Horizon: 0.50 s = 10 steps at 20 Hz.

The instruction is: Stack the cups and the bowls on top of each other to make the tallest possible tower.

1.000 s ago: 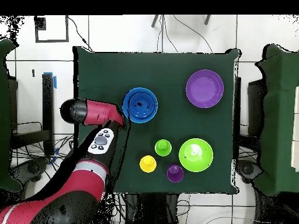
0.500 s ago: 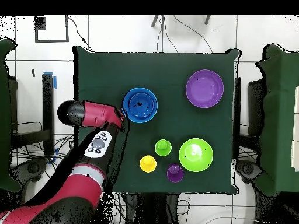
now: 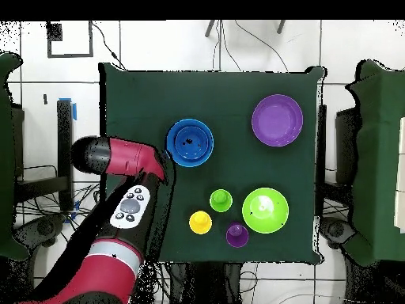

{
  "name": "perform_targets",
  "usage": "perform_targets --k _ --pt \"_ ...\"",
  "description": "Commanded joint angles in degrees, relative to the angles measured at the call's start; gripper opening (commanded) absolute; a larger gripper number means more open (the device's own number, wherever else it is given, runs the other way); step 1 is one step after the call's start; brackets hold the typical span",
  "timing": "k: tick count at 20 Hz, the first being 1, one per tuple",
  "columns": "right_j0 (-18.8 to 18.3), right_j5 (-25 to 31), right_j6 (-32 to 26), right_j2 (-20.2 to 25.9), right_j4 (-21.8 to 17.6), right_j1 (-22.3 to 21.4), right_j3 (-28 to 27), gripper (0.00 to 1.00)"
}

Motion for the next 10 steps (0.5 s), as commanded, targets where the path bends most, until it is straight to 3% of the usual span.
perform_targets --k 1,10 --pt "-0.64 4.82 9.45 6.78 1.54 -3.88 4.18 0.00" --pt "-1.70 12.59 8.17 4.40 -0.68 -7.77 2.48 0.00"
